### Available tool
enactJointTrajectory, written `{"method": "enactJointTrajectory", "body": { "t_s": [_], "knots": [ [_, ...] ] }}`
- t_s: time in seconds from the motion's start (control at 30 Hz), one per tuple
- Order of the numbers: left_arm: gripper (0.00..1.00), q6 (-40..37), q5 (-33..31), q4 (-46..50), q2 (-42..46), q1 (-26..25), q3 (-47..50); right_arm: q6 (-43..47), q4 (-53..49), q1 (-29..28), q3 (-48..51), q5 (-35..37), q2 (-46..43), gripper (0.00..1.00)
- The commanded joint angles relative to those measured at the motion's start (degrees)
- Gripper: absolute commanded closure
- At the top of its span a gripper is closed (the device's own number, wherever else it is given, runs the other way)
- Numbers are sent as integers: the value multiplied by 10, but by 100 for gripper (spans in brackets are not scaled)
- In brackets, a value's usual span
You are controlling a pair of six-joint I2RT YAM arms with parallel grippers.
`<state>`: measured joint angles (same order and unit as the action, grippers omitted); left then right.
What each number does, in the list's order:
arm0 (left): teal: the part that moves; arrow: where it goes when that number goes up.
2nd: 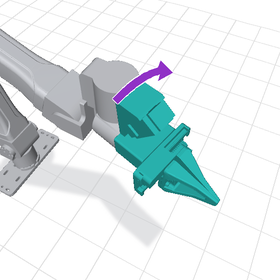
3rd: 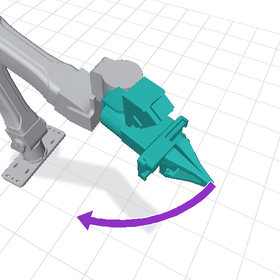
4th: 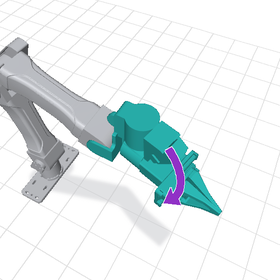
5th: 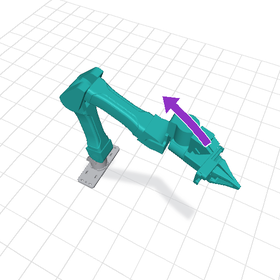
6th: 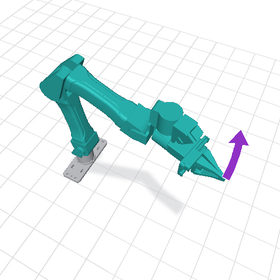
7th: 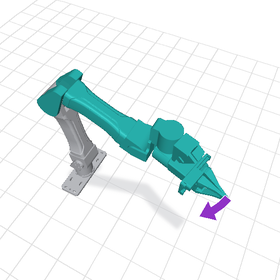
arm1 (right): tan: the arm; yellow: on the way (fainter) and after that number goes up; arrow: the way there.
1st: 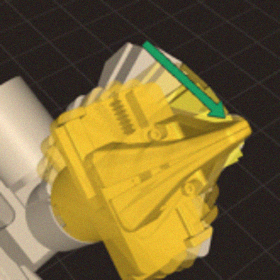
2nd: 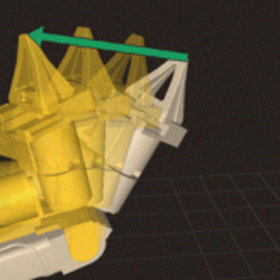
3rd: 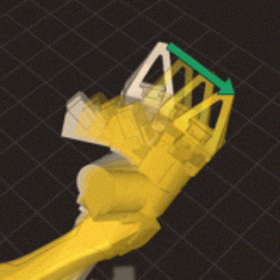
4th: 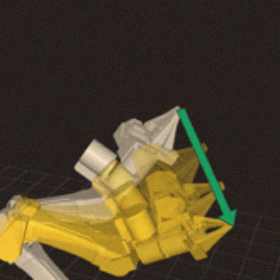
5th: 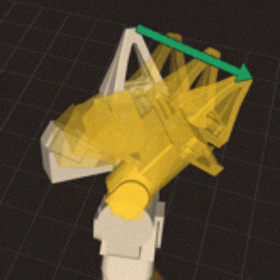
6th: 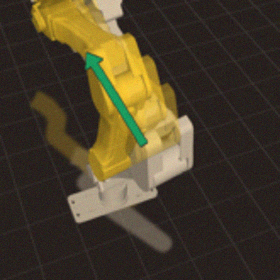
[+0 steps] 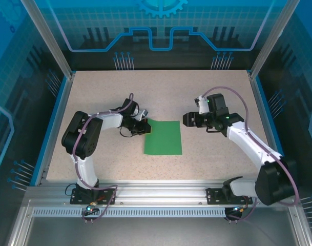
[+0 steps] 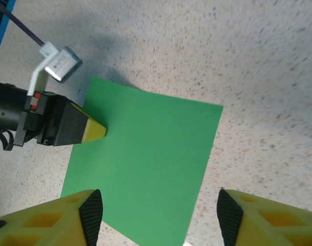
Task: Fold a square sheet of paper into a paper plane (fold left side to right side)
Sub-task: Place a square sheet of paper at the center of the table, then first fold in half a square sheet of paper at the center of the table.
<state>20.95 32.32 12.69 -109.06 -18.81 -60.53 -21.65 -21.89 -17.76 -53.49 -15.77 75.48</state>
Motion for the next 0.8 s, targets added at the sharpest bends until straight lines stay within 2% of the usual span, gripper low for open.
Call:
{"method": "enactJointTrajectory", "body": {
  "t_s": [0.0, 0.37, 0.6, 0.77],
  "knots": [
    [96, -11, -29, 43, 4, 0, -25, -47, 46, -20, -2, -16, 43, 41],
    [95, -13, -37, 59, 4, -1, -33, -96, 75, -32, -52, -29, 195, 60],
    [95, -21, -44, 76, 3, -2, -43, -93, 85, -35, -65, -18, 224, 61],
    [95, -18, -42, 79, 0, -3, -50, -101, 106, -35, -77, -47, 253, 61]
  ]
}}
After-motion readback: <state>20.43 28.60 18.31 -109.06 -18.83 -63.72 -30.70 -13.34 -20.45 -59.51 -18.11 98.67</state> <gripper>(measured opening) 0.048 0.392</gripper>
